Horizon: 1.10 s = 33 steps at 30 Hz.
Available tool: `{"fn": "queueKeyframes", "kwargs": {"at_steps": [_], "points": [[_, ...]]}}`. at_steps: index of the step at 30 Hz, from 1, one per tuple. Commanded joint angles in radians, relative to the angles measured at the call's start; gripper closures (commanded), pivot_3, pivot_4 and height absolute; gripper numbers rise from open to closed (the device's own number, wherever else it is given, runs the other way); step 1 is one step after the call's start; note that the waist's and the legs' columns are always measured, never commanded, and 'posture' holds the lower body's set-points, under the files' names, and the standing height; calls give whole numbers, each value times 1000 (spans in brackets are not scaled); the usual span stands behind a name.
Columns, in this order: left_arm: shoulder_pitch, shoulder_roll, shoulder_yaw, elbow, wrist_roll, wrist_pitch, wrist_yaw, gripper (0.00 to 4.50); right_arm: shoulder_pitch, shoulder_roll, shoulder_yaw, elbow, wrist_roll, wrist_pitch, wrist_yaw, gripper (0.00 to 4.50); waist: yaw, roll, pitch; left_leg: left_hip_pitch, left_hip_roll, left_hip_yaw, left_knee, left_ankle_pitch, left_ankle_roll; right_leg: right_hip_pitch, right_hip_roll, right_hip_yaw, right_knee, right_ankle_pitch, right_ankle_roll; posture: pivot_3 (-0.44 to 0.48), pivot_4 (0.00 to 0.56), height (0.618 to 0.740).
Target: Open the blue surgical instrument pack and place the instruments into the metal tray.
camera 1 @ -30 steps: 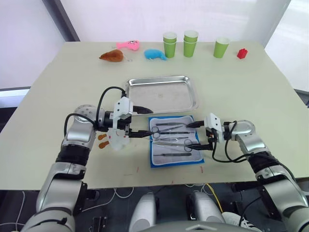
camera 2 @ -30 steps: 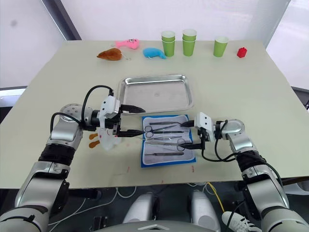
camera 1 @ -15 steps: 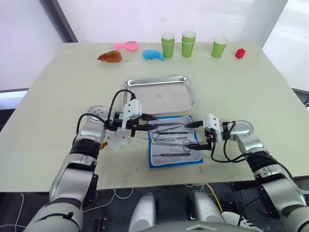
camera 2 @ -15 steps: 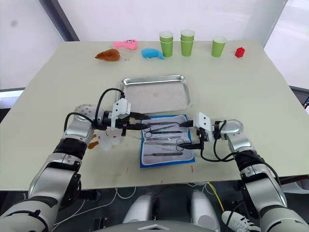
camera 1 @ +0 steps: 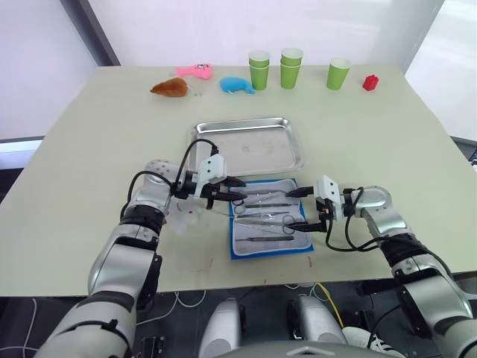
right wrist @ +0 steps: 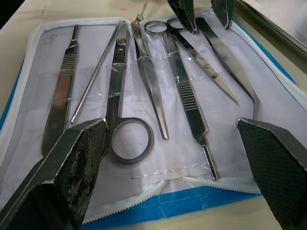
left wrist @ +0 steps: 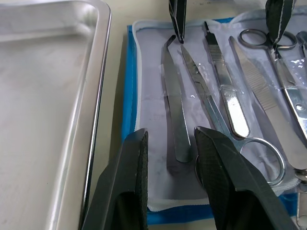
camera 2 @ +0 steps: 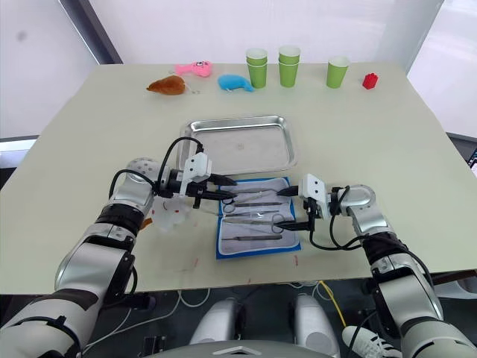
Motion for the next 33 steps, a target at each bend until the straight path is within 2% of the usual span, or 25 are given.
{"fn": "queueKeyframes", "kwargs": {"at_steps": [1,6,9,11,20,33], "points": [[-15,-5,-21,36,36,-15,2,2845,75,-11,78,79,-103,26,-20,0,0,0,-2,0,0,0,0,0,0,0,0,0,0,0,0,0,150,740],[-25,-10,-45,66,78,-9,8,2845,78,-12,80,72,-102,30,-17,0,0,1,-5,0,0,0,0,0,0,0,0,0,0,0,0,0,150,740],[-33,-17,-47,80,84,-9,19,3643,77,-12,82,72,-102,33,-16,0,0,2,-8,0,0,0,-1,0,0,0,0,0,-1,0,0,0,150,740],[-37,-19,-46,81,83,-3,20,4454,78,-12,83,70,-102,34,-15,0,0,2,-8,0,0,0,-1,0,0,0,0,0,-1,0,0,0,150,740],[-47,-7,-44,40,76,20,2,4454,81,-12,90,63,-106,49,-12,0,0,2,-8,0,0,0,-1,0,0,0,0,0,-1,0,0,0,150,740],[-58,34,-41,-122,69,180,-50,4454,74,-13,112,77,-132,71,-22,0,-2,2,-8,0,0,0,-1,0,0,0,0,0,-1,0,0,0,150,740]]}}
